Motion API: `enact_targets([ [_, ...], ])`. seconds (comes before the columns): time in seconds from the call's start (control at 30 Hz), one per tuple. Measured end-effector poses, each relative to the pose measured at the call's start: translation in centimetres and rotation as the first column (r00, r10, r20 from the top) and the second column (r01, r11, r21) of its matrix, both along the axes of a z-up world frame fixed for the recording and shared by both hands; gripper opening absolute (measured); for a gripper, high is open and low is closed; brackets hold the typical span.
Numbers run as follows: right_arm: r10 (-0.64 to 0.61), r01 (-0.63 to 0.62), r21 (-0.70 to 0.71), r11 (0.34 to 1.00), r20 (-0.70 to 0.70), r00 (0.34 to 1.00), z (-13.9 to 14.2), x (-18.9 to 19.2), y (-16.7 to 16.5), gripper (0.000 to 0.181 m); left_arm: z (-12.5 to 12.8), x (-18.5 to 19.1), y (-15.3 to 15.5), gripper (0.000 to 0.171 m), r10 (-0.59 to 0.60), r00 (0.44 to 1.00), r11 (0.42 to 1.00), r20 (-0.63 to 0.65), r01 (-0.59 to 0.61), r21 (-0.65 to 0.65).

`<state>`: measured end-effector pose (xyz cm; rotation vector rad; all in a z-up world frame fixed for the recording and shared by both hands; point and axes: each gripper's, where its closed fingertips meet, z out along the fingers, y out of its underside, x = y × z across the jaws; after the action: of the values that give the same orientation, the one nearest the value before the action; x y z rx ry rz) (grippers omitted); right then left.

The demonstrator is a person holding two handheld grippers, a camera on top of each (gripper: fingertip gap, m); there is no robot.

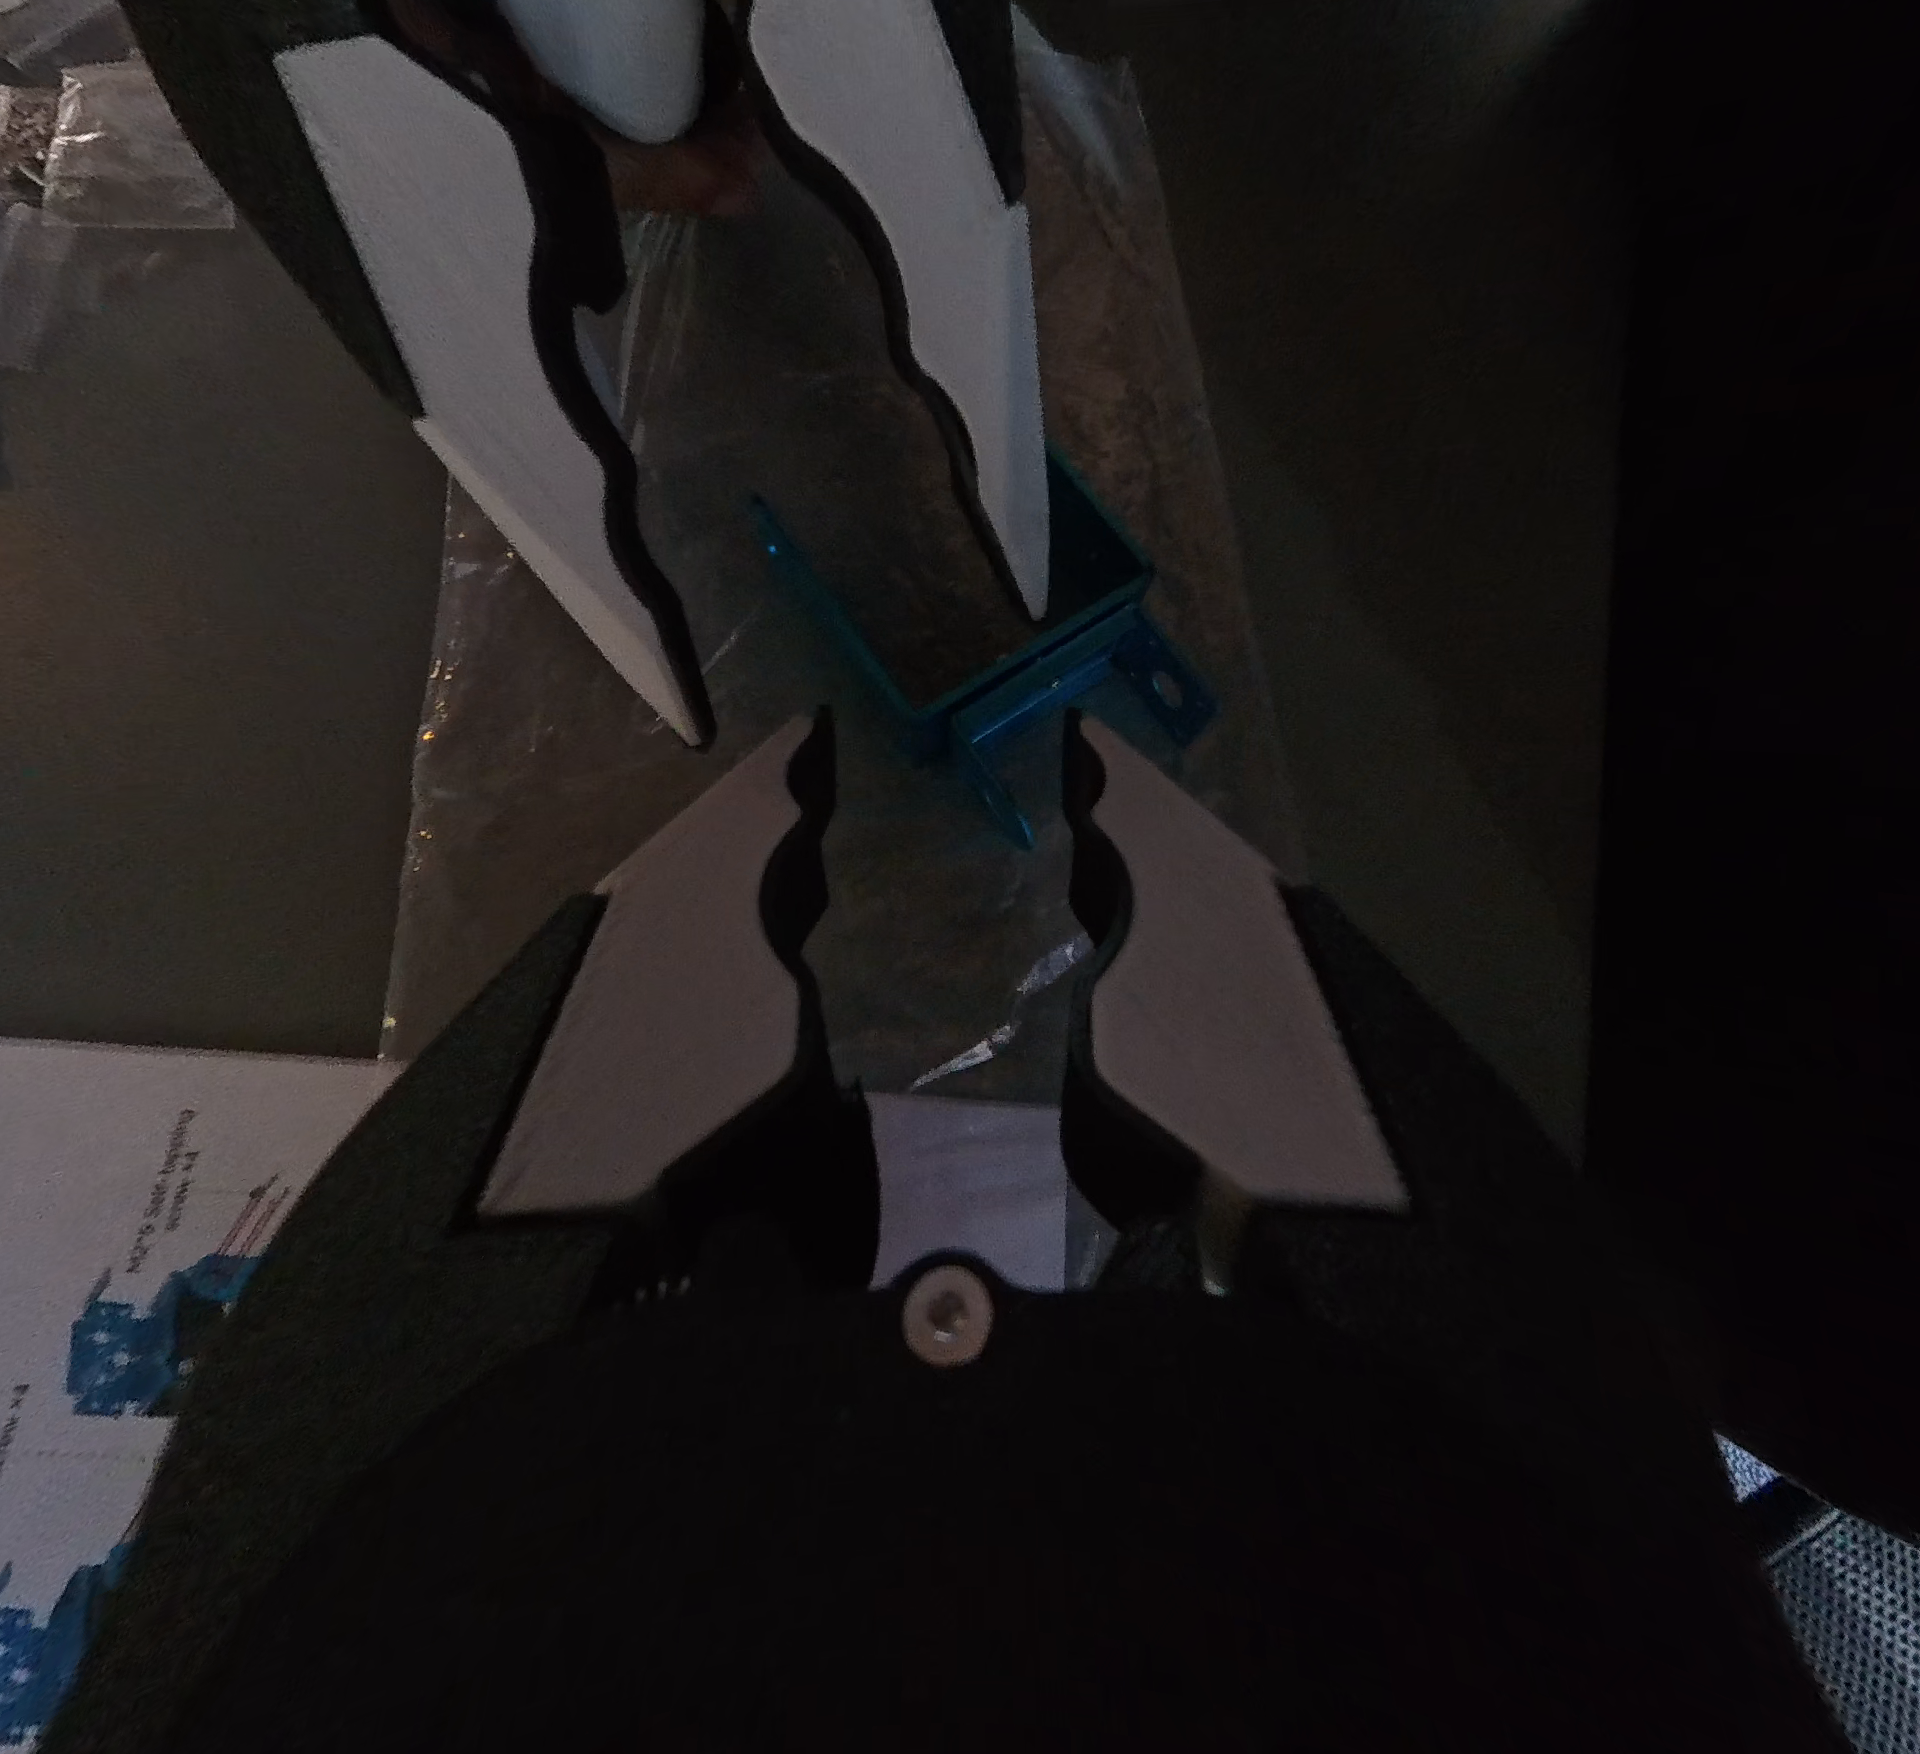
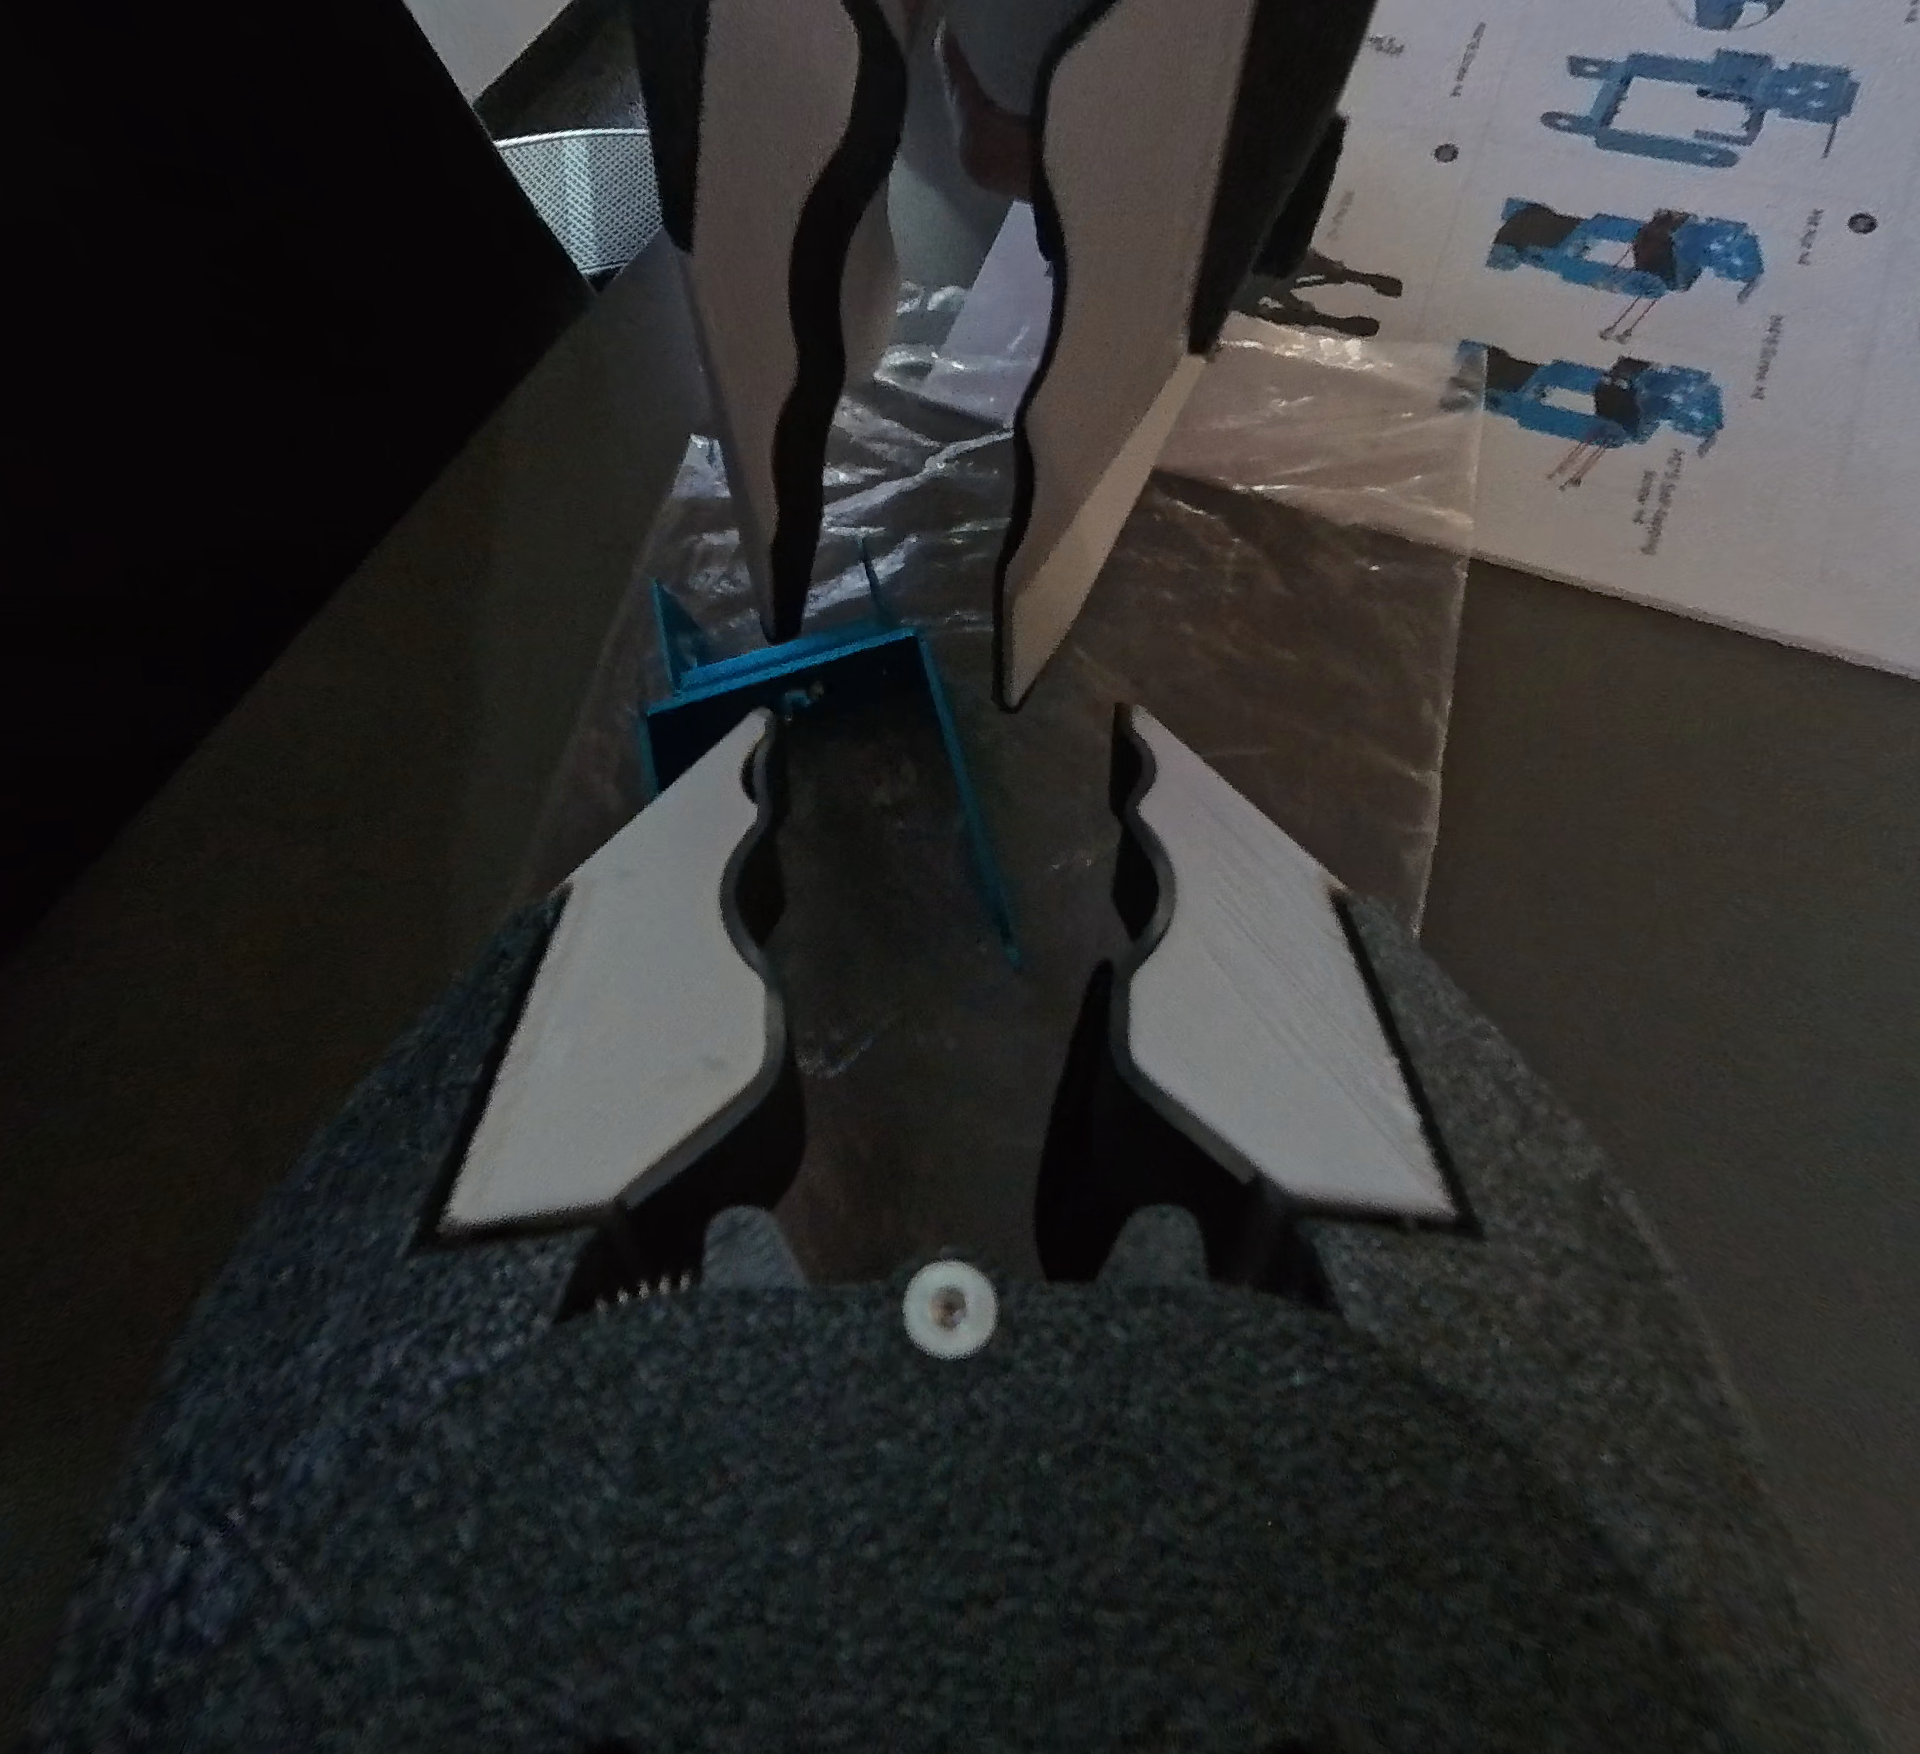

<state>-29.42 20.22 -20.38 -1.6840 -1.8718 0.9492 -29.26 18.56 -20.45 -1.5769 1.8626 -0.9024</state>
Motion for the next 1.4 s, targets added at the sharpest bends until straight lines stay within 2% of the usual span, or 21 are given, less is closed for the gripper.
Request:
enact_targets([
  [0.33, -0.002, 0.002, -0.030, 1.000, 0.002, 1.000, -0.16, -0.18, -0.10, 0.061, -0.10, 0.32, -0.19, 0.035, -0.017, 1.000, 1.000, -0.008, 0.016, -0.009],
  [1.1, -0.004, 0.003, -0.068, 0.998, -0.016, 1.000, 0.43, -0.37, 0.00, 0.057, -0.27, 0.53, -0.50, 0.029, -0.034, 0.999, 0.999, -0.015, 0.034, 0.011],
  [1.23, 0.004, -0.004, -0.038, 0.999, 0.000, 1.000, 0.03, -0.51, -0.18, 0.058, -0.28, 0.53, -0.52, 0.029, -0.035, 0.999, 0.999, -0.015, 0.035, 0.015],
  [1.4, -0.020, 0.018, -0.077, 0.997, -0.021, 1.000, 0.53, -0.49, 0.29, 0.055, -0.33, 0.59, -0.60, 0.028, -0.038, 0.999, 0.999, -0.017, 0.038, 0.016],
])
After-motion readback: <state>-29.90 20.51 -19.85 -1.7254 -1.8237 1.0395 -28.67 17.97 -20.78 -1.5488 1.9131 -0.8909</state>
